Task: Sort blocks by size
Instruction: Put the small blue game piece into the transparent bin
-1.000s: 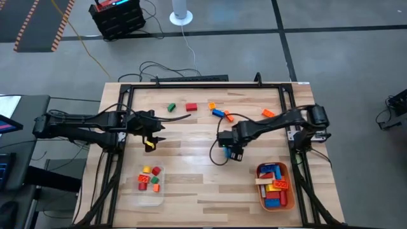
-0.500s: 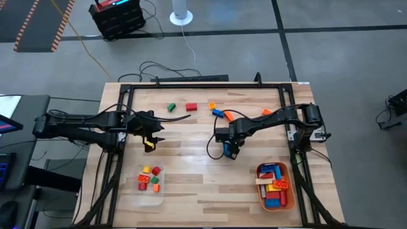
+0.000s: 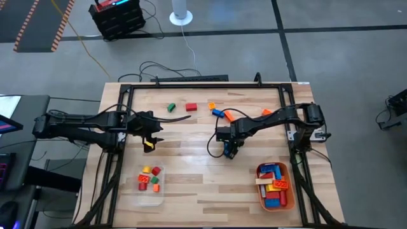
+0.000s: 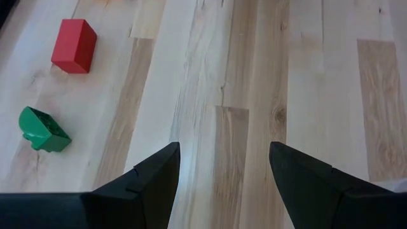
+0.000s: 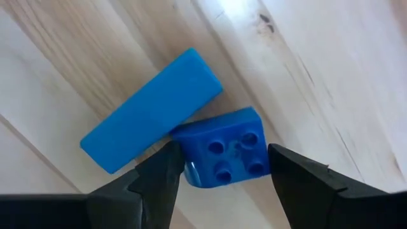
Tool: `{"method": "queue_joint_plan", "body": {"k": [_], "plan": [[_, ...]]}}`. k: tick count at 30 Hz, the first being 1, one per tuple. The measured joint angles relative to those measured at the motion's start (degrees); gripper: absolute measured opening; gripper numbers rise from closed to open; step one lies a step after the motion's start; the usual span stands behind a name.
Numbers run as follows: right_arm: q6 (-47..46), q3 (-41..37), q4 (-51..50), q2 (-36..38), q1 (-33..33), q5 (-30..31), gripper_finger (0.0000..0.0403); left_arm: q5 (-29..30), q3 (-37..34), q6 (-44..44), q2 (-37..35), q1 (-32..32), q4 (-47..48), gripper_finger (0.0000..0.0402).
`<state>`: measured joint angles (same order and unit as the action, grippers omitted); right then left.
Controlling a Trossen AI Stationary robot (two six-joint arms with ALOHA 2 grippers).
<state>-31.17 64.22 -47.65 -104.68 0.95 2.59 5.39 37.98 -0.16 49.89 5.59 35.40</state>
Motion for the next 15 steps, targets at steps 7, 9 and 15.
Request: {"method": "queue_joint_plan", "body": {"k": [7,9,15], "plan": [[6.6,-0.7,2.8,-0.1,0.3,-0.1,0.0261,0.0,0.0,-0.3,0.0,0.0,0.0,0.0235],[8.0,-0.7,2.8,-0.1,0.3,-0.1,0.026,0.0,0.0,-0.3,0.0,0.0,0.0,0.0235],[12.4,-0.7,0.8,0.2,0.3,-0.1,0.0232,0.0,0.0,-0.2,0.0,0.0,-0.1,0.0235]]}}
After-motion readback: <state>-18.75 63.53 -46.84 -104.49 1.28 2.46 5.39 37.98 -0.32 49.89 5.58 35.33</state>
